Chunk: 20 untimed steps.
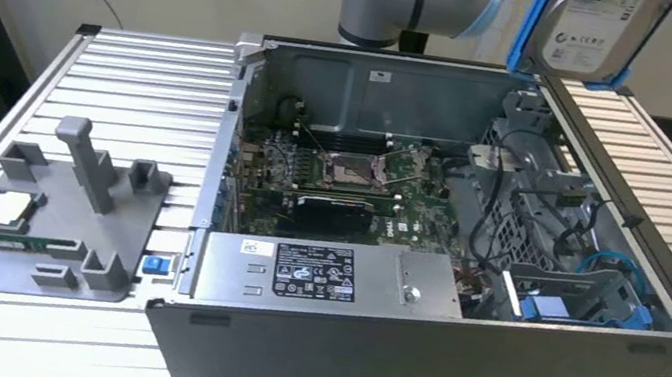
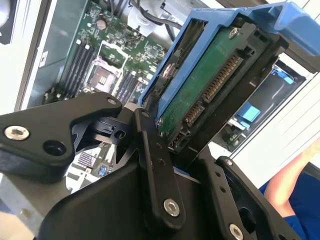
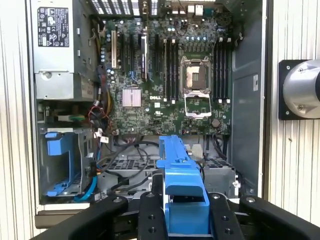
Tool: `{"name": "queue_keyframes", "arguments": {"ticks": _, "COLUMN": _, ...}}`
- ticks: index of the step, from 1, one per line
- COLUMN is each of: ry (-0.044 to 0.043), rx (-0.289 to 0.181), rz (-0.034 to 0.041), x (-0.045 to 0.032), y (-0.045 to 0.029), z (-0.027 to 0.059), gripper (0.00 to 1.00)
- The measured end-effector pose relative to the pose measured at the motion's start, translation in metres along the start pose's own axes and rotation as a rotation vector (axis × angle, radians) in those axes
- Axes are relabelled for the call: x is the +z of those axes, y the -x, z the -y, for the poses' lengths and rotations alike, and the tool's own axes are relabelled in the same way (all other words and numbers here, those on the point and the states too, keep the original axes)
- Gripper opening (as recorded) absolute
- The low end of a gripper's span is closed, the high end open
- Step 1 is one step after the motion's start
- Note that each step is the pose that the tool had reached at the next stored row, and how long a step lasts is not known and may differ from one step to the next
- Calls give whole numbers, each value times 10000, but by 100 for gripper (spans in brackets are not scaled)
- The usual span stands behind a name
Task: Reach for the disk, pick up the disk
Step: 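Pick up the disk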
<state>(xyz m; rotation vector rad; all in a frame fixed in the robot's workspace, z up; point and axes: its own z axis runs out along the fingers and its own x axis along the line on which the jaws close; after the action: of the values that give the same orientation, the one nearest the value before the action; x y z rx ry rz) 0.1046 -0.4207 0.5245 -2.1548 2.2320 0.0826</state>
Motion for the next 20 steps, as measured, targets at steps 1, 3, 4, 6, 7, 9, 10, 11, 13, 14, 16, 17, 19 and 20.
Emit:
{"name": "queue_keyframes", "arguments": {"ticks": 1, "ry": 0, "rx": 0, "rz": -1, "x": -1, "y": -21, "z": 1, "gripper": 0}}
{"name": "queue_keyframes", "arguments": {"ticks": 3, "ry": 0, "rx": 0, "rz": -1, "x": -3, "y": -58, "z": 2, "gripper": 0}}
{"name": "queue_keyframes", "arguments": {"ticks": 4, "ry": 0, "rx": 0, "rz": -1, "x": -3, "y": -76, "z": 3, "gripper": 0}}
{"name": "queue_keyframes", "arguments": {"ticks": 6, "ry": 0, "rx": 0, "rz": -1, "x": -5, "y": -113, "z": 4, "gripper": 0}}
{"name": "queue_keyframes", "arguments": {"ticks": 7, "ry": 0, "rx": 0, "rz": -2, "x": -6, "y": -133, "z": 5, "gripper": 0}}
{"name": "queue_keyframes", "arguments": {"ticks": 9, "ry": 0, "rx": 0, "rz": -2, "x": -7, "y": -171, "z": 6, "gripper": 0}}
{"name": "queue_keyframes", "arguments": {"ticks": 10, "ry": 0, "rx": 0, "rz": -3, "x": -8, "y": -193, "z": 7, "gripper": 0}}
{"name": "queue_keyframes", "arguments": {"ticks": 11, "ry": 0, "rx": 0, "rz": -2, "x": -8, "y": -216, "z": 8, "gripper": 0}}
{"name": "queue_keyframes", "arguments": {"ticks": 13, "ry": 0, "rx": 0, "rz": -2, "x": -9, "y": -264, "z": 9, "gripper": 0}}
{"name": "queue_keyframes", "arguments": {"ticks": 14, "ry": 0, "rx": 0, "rz": -3, "x": -10, "y": -288, "z": 10, "gripper": 0}}
{"name": "queue_keyframes", "arguments": {"ticks": 16, "ry": 0, "rx": 0, "rz": -2, "x": -11, "y": -338, "z": 12, "gripper": 0}}
{"name": "queue_keyframes", "arguments": {"ticks": 17, "ry": 0, "rx": 0, "rz": -1, "x": -11, "y": -362, "z": 13, "gripper": 0}}
{"name": "queue_keyframes", "arguments": {"ticks": 19, "ry": 0, "rx": 0, "rz": -2, "x": -13, "y": -407, "z": 14, "gripper": 0}}
{"name": "queue_keyframes", "arguments": {"ticks": 20, "ry": 0, "rx": 0, "rz": -3, "x": -14, "y": -430, "z": 15, "gripper": 0}}
